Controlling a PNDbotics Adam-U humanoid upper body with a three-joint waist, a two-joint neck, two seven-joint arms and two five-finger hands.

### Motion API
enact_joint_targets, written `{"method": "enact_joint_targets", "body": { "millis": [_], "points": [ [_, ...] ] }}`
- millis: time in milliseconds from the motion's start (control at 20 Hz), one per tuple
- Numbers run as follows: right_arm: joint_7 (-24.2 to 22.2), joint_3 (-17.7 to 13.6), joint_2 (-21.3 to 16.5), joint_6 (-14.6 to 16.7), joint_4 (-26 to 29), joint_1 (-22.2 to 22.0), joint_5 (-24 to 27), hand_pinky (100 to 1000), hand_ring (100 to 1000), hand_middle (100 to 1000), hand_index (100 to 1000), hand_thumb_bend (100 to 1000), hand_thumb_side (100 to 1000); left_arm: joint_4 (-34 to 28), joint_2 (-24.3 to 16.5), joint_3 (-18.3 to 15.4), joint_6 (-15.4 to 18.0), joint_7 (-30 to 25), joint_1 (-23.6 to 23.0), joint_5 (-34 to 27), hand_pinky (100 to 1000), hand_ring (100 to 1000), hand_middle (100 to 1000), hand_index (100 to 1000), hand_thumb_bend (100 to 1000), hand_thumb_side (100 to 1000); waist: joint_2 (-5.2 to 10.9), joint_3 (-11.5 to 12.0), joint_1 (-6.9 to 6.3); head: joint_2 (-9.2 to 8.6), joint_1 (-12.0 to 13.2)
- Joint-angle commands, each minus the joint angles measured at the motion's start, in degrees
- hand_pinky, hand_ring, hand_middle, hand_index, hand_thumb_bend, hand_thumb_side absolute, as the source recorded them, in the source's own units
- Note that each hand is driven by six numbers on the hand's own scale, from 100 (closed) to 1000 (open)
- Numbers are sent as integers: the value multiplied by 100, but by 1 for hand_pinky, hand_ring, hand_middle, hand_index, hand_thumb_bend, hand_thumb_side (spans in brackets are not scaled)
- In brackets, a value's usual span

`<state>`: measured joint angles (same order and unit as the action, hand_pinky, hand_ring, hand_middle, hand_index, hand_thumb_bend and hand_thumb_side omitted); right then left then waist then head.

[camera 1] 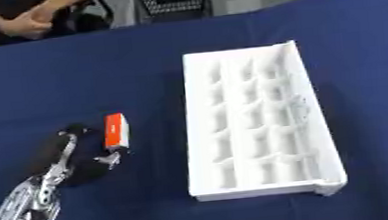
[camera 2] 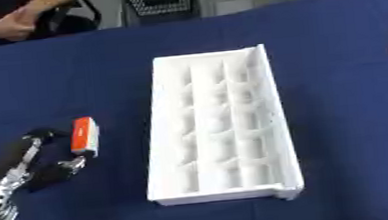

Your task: Pick up objects on the table and place them in the box.

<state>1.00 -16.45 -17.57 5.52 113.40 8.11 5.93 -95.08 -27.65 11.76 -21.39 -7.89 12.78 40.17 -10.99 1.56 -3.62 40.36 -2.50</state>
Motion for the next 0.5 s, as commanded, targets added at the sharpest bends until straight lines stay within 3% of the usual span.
{"method": "enact_joint_targets", "body": {
  "millis": [50,200,500],
  "points": [
    [2,-27,-127,-6,119,-19,-19,616,663,703,816,100,995,-320,-213,-66,-71,-64,36,180,841,844,847,695,617,568,97,11,1,8,-46],
    [-2,-24,-128,-7,119,-16,-17,616,663,703,816,100,995,-369,-145,-79,-119,-45,74,303,835,836,836,641,581,556,101,9,6,-7,-50],
    [-4,-22,-125,-3,119,-12,-10,616,663,704,816,100,995,-314,46,-18,-98,6,220,511,839,838,839,658,604,566,104,-2,17,-21,-38]
  ]
}}
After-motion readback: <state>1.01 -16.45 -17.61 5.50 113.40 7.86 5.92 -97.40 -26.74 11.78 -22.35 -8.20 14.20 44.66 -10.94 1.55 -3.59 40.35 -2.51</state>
